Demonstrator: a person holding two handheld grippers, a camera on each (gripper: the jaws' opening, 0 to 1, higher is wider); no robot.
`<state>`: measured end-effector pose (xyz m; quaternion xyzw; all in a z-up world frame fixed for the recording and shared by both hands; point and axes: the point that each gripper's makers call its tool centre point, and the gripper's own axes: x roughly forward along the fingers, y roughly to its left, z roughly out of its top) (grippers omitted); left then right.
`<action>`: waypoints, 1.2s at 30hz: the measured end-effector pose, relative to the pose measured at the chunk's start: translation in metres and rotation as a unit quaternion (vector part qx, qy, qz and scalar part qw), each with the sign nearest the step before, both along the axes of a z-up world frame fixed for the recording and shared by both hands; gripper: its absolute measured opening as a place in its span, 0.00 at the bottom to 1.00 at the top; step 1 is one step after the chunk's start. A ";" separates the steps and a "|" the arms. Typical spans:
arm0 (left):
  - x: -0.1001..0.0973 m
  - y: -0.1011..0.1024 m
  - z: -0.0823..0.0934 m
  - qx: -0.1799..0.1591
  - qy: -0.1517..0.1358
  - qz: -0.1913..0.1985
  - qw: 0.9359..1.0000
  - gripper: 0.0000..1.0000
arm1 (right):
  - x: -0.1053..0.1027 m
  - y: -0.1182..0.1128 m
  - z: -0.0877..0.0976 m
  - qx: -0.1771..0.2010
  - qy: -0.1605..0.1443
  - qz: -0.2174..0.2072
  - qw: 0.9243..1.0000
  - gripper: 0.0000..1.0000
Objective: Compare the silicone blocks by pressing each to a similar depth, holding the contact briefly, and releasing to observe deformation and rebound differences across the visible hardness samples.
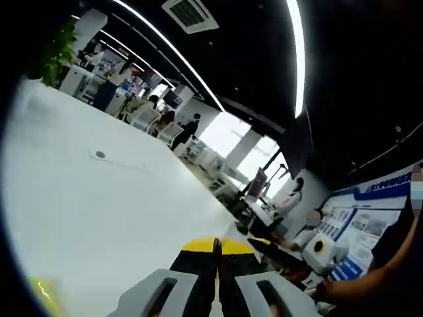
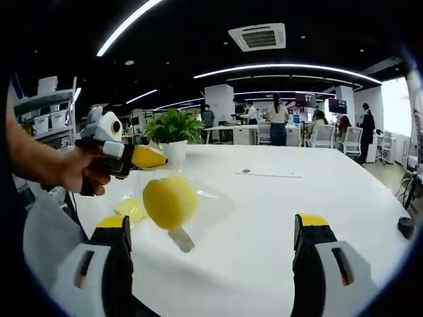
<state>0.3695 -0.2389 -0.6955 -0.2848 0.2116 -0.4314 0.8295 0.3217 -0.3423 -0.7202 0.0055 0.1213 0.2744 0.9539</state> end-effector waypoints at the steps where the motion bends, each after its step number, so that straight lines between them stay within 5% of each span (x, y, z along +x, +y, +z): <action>1: 0.002 0.002 -0.005 -0.005 0.012 0.008 1.000 0.00 | 0.000 0.000 0.000 0.000 0.000 -0.001 1.000 0.96; 7: 0.013 0.015 -0.030 0.006 0.039 0.028 0.999 0.00 | -0.002 0.002 -0.002 0.004 0.003 -0.002 1.000 0.96; 12: 0.037 0.041 -0.053 0.012 0.073 0.087 0.993 0.00 | -0.005 0.003 -0.006 0.007 0.008 -0.002 1.000 0.96; 16: 0.048 0.053 -0.069 0.066 0.056 0.114 0.990 0.00 | -0.008 0.006 -0.004 0.008 -0.003 -0.002 1.000 0.96; 25: 0.055 0.061 -0.093 0.134 0.052 0.098 0.985 0.00 | -0.012 0.010 -0.002 0.002 -0.009 0.004 1.000 0.96; 36: 0.049 0.062 -0.133 0.161 0.119 0.137 0.970 0.00 | -0.017 0.016 -0.004 0.001 -0.009 0.006 1.000 0.96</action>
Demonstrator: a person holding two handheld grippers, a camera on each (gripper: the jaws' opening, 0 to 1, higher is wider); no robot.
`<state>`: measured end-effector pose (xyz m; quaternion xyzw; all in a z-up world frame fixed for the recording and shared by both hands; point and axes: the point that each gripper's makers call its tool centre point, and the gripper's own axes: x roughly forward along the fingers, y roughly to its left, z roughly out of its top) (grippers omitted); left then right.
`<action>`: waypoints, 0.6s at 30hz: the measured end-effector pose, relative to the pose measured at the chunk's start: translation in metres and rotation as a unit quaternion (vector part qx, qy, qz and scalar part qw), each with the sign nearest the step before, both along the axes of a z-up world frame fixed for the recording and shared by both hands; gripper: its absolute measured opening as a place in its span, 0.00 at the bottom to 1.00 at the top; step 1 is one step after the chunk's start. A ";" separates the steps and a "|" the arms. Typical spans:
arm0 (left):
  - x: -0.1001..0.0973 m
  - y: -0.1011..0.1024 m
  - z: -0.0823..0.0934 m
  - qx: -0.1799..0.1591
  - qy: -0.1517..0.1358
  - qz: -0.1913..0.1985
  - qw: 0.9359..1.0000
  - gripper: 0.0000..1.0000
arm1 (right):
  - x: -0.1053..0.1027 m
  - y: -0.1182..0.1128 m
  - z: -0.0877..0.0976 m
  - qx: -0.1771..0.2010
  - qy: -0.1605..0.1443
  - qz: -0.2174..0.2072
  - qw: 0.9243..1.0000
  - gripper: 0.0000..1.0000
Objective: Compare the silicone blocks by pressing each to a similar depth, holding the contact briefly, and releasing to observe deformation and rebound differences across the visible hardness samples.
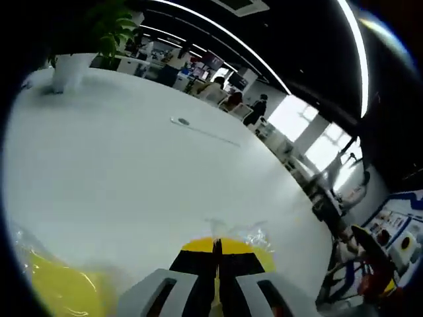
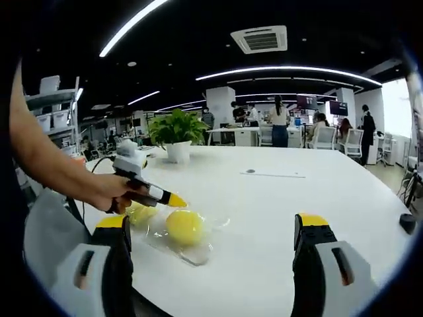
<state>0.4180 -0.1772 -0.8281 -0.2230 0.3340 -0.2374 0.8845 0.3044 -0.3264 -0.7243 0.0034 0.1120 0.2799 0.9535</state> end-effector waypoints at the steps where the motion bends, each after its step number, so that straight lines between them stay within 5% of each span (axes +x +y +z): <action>1: 0.000 -0.002 -0.002 0.001 0.001 0.000 1.000 0.00 | 0.000 0.000 0.000 0.001 0.000 0.000 1.000 0.96; 12: 0.007 -0.001 -0.025 -0.024 0.057 0.073 0.995 0.00 | -0.002 0.007 -0.005 -0.001 0.006 0.004 1.000 0.96; 15: 0.007 -0.009 -0.026 -0.048 0.061 0.064 0.995 0.00 | 0.000 0.008 -0.004 -0.004 0.002 0.006 1.000 0.96; 16: 0.008 -0.008 -0.027 -0.021 0.051 0.053 0.997 0.00 | 0.000 0.007 -0.004 -0.004 0.003 0.004 1.000 0.96; 18: 0.009 -0.008 -0.027 -0.028 0.057 0.055 0.997 0.00 | 0.001 0.006 -0.005 -0.004 0.004 0.002 1.000 0.96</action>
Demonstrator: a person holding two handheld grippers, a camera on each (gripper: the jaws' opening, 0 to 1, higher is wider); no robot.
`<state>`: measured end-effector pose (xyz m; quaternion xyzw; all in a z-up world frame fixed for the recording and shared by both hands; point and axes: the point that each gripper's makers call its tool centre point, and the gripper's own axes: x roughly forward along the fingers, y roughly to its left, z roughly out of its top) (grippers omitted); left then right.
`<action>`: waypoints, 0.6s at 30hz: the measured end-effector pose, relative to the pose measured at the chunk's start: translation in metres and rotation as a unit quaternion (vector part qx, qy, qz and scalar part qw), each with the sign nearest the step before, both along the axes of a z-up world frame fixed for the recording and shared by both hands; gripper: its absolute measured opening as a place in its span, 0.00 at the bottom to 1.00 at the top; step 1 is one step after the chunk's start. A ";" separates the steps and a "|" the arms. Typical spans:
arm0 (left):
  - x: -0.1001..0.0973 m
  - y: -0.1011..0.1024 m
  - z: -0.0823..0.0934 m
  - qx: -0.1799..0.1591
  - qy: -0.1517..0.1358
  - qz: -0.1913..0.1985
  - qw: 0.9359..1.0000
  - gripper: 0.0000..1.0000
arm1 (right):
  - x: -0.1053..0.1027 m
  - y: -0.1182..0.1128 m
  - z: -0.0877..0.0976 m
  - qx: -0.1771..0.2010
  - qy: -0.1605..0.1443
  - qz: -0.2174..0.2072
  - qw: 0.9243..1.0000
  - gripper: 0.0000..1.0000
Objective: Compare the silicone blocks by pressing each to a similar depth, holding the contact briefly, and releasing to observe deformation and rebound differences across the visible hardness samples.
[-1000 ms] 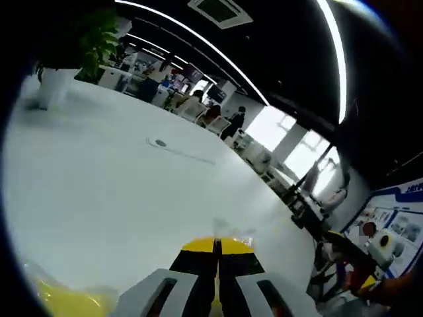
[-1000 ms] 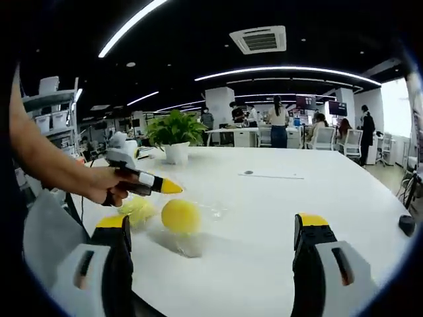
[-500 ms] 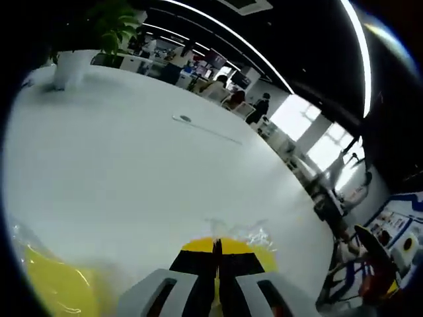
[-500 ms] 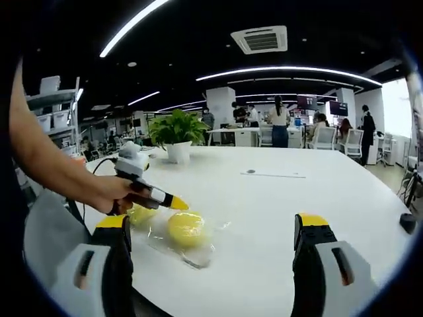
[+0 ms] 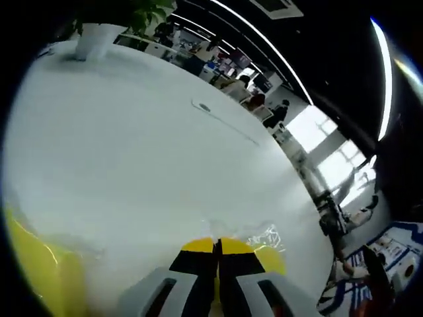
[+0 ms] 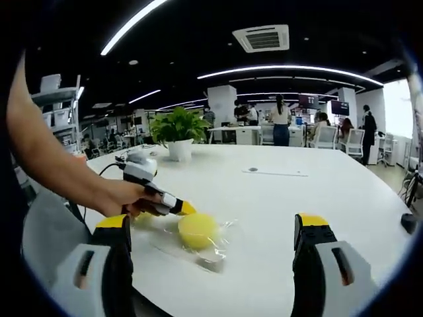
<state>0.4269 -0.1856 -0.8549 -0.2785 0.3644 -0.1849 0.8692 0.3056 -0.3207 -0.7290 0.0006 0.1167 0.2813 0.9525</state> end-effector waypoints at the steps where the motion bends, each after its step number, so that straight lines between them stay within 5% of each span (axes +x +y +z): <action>1: 0.001 0.000 -0.001 -0.004 0.005 0.004 1.000 0.00 | 0.000 0.000 -0.001 0.000 0.002 -0.001 1.000 0.96; 8: 0.000 0.001 -0.003 0.026 -0.012 0.000 1.000 0.04 | 0.002 -0.002 -0.001 -0.001 0.003 -0.002 1.000 0.96; 10: 0.001 0.007 0.001 0.088 -0.042 -0.029 0.995 0.12 | 0.003 -0.004 0.000 -0.001 0.002 -0.003 1.000 0.96; 15: 0.011 0.007 0.039 0.126 -0.134 -0.056 0.981 0.58 | 0.007 -0.009 -0.003 -0.001 0.007 -0.009 1.000 0.96; 18: 0.010 0.000 0.090 0.101 -0.224 -0.101 0.964 0.82 | 0.010 -0.011 -0.004 -0.004 0.012 -0.006 1.000 0.96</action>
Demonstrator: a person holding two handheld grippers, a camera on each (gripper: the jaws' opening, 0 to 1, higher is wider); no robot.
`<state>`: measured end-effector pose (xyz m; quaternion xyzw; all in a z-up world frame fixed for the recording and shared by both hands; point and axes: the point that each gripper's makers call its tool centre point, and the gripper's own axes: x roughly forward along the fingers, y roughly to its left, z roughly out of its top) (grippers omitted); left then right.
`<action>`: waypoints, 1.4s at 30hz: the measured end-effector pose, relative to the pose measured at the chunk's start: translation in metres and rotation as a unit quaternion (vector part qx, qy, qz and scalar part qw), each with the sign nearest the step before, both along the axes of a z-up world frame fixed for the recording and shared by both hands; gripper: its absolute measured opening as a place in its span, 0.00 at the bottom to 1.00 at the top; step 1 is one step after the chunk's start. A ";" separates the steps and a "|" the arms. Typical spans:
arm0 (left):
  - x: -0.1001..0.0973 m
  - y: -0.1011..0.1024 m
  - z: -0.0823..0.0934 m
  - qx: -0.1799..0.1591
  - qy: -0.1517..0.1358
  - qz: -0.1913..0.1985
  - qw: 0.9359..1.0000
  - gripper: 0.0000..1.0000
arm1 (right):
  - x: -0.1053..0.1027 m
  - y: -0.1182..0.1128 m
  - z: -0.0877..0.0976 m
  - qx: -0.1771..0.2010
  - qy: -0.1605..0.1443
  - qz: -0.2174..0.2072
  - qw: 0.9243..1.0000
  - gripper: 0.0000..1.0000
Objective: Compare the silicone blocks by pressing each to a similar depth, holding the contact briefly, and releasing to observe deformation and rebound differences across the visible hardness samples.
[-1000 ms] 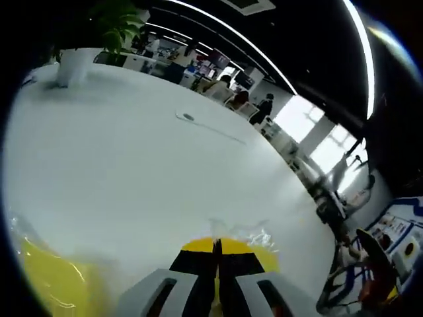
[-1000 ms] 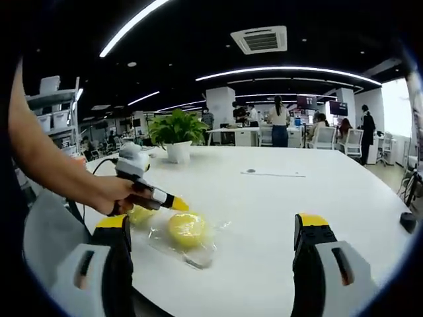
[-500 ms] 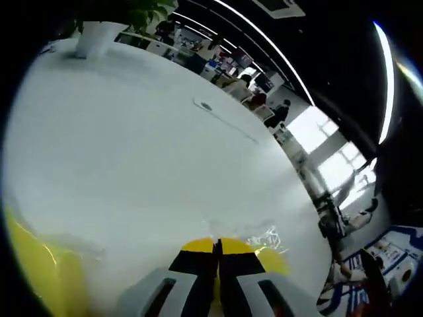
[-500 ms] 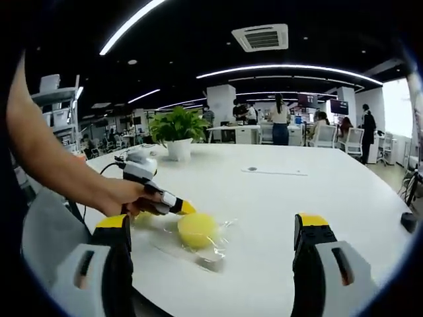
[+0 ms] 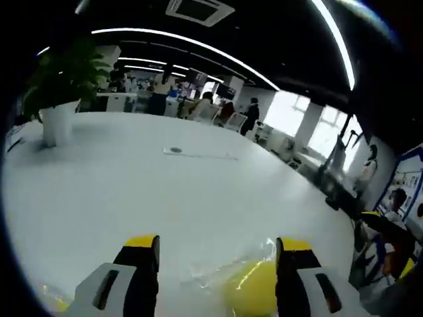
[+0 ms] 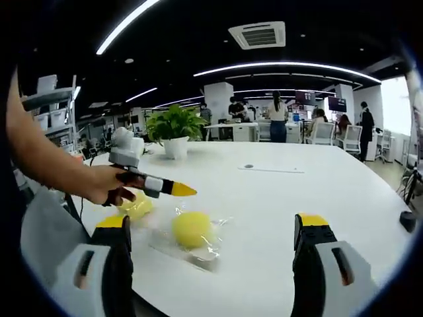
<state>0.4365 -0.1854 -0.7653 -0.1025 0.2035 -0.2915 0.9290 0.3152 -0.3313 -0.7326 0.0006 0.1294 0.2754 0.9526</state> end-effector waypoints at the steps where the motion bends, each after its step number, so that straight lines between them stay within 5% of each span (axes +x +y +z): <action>1: -0.009 -0.009 0.014 -0.022 -0.011 -0.042 0.999 0.92 | 0.001 -0.001 0.000 -0.002 0.003 0.002 1.000 0.96; 2: -0.020 -0.015 0.024 -0.038 -0.014 -0.080 0.996 0.99 | 0.001 0.000 -0.001 0.003 0.013 0.006 1.000 0.96; 3: -0.041 -0.014 0.036 -0.023 -0.030 -0.140 0.989 0.96 | 0.003 -0.001 0.000 -0.001 0.013 0.010 1.000 0.96; 4: -0.048 -0.009 0.043 -0.004 -0.053 -0.158 0.986 0.98 | 0.005 -0.002 0.001 -0.004 0.010 0.015 1.000 0.96; 6: -0.061 0.018 0.054 0.032 -0.071 -0.159 0.984 1.00 | 0.004 -0.001 -0.004 0.003 0.031 0.026 0.999 0.96; 8: -0.073 0.044 0.064 0.022 -0.063 -0.157 0.985 1.00 | 0.008 -0.005 -0.009 0.002 0.046 0.023 0.999 0.96; 12: -0.083 0.111 0.073 0.062 -0.104 -0.107 0.987 1.00 | 0.011 -0.007 -0.008 0.007 0.051 0.026 0.998 0.97; 15: -0.090 0.162 0.059 0.074 -0.072 -0.037 0.994 1.00 | 0.010 -0.008 -0.013 0.028 0.074 0.033 0.996 0.97; 19: -0.108 0.214 0.049 0.058 -0.062 0.041 0.996 1.00 | 0.007 -0.011 -0.019 0.002 0.070 0.041 0.997 0.97; 22: -0.124 0.242 0.057 0.063 -0.106 0.068 0.990 0.92 | 0.005 -0.014 -0.019 -0.005 0.073 0.036 0.997 0.97; 25: -0.138 0.246 0.041 0.064 -0.057 0.065 0.994 1.00 | 0.006 -0.017 -0.011 0.003 0.065 0.030 0.997 0.97; 27: -0.140 0.245 0.039 0.068 -0.049 0.058 0.995 1.00 | 0.005 -0.016 -0.011 -0.011 0.064 0.031 0.997 0.97; 36: -0.153 0.234 0.026 0.072 -0.040 0.039 0.996 1.00 | -0.001 -0.005 -0.013 -0.022 0.066 0.041 0.997 0.97; 42: -0.153 0.230 0.023 0.069 -0.045 0.036 0.996 1.00 | -0.006 -0.007 -0.031 -0.037 0.088 0.038 0.995 0.97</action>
